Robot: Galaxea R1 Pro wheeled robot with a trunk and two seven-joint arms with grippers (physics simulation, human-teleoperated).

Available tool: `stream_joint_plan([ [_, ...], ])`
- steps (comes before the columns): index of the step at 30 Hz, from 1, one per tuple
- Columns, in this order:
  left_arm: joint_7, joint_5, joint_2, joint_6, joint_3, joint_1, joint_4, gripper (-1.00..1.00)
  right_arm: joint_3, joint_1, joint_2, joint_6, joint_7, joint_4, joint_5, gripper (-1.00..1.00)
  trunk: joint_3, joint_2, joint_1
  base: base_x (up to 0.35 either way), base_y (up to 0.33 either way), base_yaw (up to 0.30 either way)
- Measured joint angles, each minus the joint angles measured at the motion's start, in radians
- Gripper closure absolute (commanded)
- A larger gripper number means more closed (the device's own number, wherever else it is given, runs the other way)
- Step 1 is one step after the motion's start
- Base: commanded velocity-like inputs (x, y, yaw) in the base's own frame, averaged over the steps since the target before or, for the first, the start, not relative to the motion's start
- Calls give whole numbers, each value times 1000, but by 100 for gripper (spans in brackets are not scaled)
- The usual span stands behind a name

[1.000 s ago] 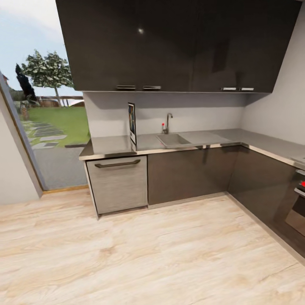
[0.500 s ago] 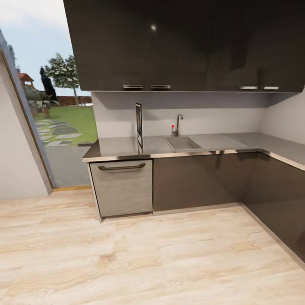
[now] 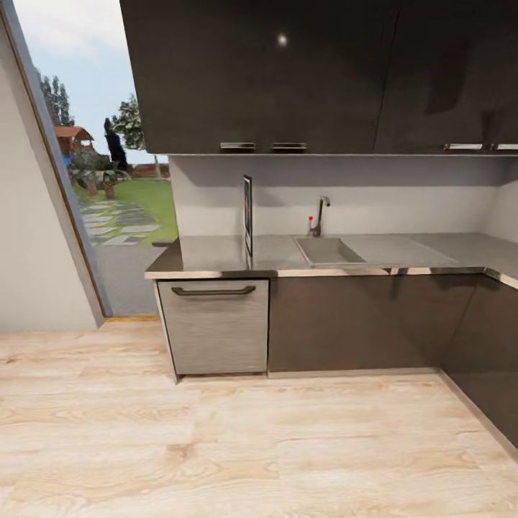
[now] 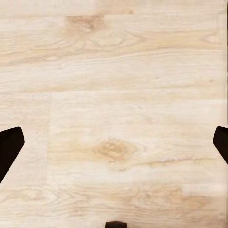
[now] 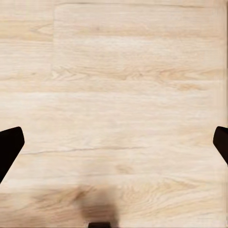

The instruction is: Pick up the poster from the kitchen countertop and hang it on one of the wall nails in the kitchen.

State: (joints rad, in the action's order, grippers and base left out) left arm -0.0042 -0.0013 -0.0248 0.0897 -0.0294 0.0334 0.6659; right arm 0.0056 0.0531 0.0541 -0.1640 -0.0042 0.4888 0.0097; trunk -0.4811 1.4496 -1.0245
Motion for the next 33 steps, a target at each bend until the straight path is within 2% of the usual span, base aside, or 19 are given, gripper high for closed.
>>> stream_joint_plan([
  [18, -1, 1, 0, 1, -1, 0, 0, -100, 0, 0, 0, 0, 0, 0, 0, -100, 0, 0, 0, 277, -222, 1],
  [21, -5, 3, 1, 5, -26, 0, 25, -100, -1, 0, 2, -4, 0, 0, 0, -100, 0, 0, 0, 173, -139, 0],
  [23, -8, 3, 2, 9, -50, 0, 88, -100, -3, 0, 5, -31, 0, 3, -1, -100, 0, 0, 0, 83, -67, 0],
  [28, -11, 4, 5, 2, -65, 0, 254, -100, -6, 0, 9, -128, -1, 7, -1, -100, 0, 0, 0, 39, -31, 0],
  [29, -12, 4, 9, -14, -67, 0, 330, -100, -7, -1, 10, -170, -1, 9, -2, -100, 0, 0, 0, 15, -12, 0],
  [32, -12, 4, 21, -72, -68, 0, 452, -100, -8, -2, 11, -221, -2, 20, -2, -100, 0, 0, 0, 10, -8, 0],
  [33, -11, 4, 32, -128, -67, 0, 526, -100, -9, -3, 14, -243, -2, 39, -3, -100, 0, 0, 0, 5, -4, 0],
])
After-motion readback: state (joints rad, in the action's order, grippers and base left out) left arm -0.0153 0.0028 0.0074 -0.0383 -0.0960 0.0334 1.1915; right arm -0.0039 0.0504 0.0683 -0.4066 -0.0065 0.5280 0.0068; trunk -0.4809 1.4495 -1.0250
